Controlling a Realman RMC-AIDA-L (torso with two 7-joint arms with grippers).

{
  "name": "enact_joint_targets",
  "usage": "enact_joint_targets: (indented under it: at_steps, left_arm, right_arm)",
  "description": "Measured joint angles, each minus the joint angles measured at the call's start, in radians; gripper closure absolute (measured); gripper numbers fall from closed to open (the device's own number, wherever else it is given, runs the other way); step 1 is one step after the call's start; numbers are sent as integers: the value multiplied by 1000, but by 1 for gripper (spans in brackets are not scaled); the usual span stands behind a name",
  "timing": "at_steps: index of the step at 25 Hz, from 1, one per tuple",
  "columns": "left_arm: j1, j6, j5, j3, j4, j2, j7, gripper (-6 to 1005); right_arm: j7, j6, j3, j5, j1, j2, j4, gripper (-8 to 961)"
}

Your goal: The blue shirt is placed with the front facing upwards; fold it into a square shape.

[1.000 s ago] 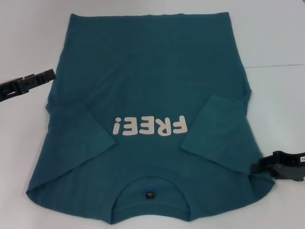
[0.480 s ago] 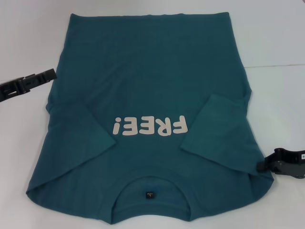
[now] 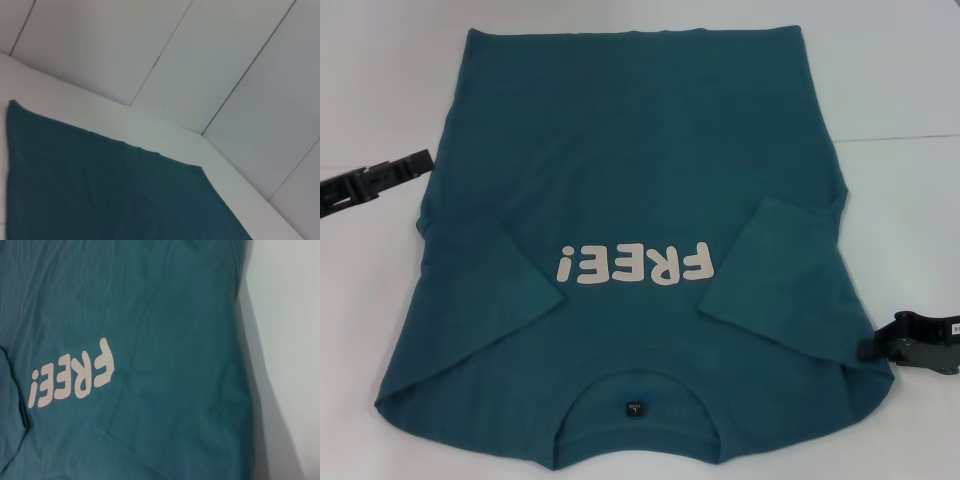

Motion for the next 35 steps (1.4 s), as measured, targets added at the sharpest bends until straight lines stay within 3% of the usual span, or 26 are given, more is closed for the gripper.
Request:
enact_joint_targets:
  at_steps: [4, 9, 13, 20, 27, 35]
  left_arm:
    - [19, 8, 11, 0, -6, 9, -45, 172]
    - [39, 21, 99, 2, -21, 39, -189, 169]
    - [56, 59, 134, 3, -26, 53, -208, 163]
    - [107, 83, 135, -1, -86, 52, -212, 167]
    - [126, 91, 160, 3, -87, 53, -236, 170]
    - [137, 117, 232, 11, -89, 52, -240, 170]
  right_arm:
    - [-2, 0, -4, 0, 3, 0, -4, 911]
    - [-10, -8, -5, 0, 8, 1, -7, 911]
    - [-16, -10, -6, 0, 9, 1, -7, 910]
    - [-39, -32, -6, 0, 11, 10, -18, 910]
    - [-43, -67, -6, 0, 14, 34, -96, 910]
    - [-55, -62, -7, 0, 19, 36, -100, 911]
